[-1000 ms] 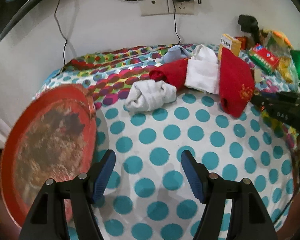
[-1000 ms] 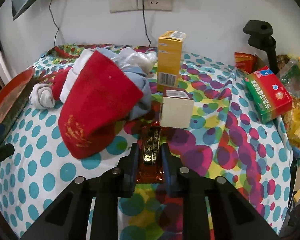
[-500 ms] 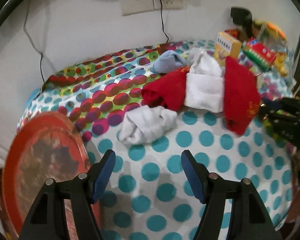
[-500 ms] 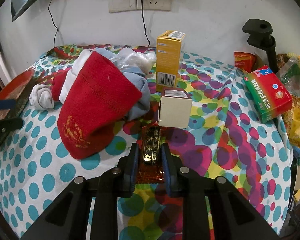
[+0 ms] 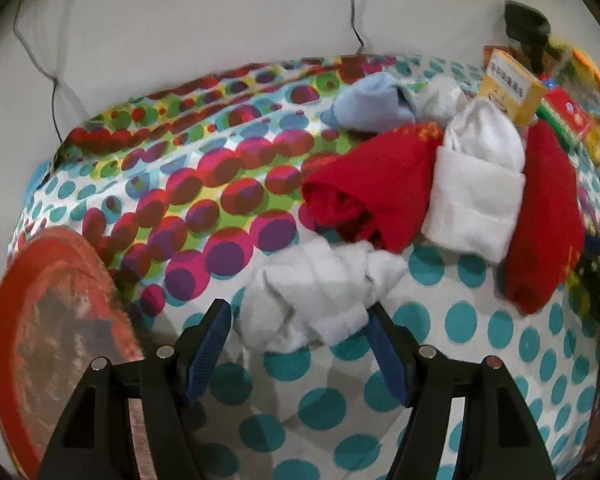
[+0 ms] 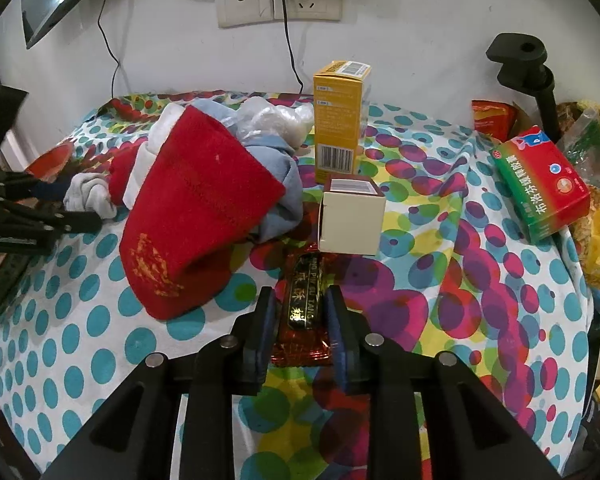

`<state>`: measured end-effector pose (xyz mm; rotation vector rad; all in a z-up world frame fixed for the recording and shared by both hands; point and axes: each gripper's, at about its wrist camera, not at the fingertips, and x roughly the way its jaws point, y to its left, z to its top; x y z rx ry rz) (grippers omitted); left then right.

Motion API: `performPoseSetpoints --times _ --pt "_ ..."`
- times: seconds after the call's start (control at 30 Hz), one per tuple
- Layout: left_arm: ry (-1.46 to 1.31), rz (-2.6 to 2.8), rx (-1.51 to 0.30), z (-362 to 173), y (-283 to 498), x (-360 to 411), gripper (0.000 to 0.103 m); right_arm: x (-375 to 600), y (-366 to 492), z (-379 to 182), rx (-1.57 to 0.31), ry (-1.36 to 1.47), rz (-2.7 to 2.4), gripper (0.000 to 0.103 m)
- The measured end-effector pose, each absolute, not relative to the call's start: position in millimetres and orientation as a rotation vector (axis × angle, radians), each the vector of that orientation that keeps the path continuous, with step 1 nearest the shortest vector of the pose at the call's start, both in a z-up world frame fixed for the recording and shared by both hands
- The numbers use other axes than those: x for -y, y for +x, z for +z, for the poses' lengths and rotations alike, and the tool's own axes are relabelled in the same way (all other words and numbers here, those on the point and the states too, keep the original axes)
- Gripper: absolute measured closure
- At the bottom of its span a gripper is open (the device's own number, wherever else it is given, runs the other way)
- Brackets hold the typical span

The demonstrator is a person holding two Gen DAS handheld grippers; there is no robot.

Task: Organize objects
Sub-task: 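Grasp the white rolled sock with the left tool while the right tool grasps the red-wrapped candy bar, then carry the white sock onto the red tray and open the left tool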

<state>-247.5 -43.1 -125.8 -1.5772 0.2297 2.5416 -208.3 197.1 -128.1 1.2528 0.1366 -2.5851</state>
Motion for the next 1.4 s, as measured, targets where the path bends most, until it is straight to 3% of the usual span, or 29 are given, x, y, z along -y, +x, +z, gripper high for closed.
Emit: performPoseSetpoints --times 0.13,0.17,0.23,0.33,0.8,1.4 --pt "-1.593 2.571 -0.161 -128.8 -248.5 44.8 0.033 -193.2 -207.2 -128.5 -0.164 1.251 -2.583 0.074" --pt "-1.601 2.574 -0.15 -129.8 -248.2 45.2 0.037 -192.0 -206.9 -128.6 -0.172 1.25 -2.582 0.073" --pt "-1.576 2.571 -0.13 -129.4 -244.6 44.6 0.055 -190.9 -206.5 -128.7 -0.182 1.25 -2.584 0.073" --pt "-1.558 2.593 -0.163 -127.1 -235.2 41.3 0.058 -191.6 -206.8 -128.6 -0.176 1.25 -2.584 0.072" --pt "-1.54 2.67 -0.213 -90.1 -209.1 50.0 0.058 -192.1 -207.2 -128.6 -0.189 1.25 -2.587 0.073" --pt "-1.718 2.882 -0.003 -79.3 -194.8 196.6 0.057 -191.6 -208.0 -128.9 -0.194 1.251 -2.59 0.072"
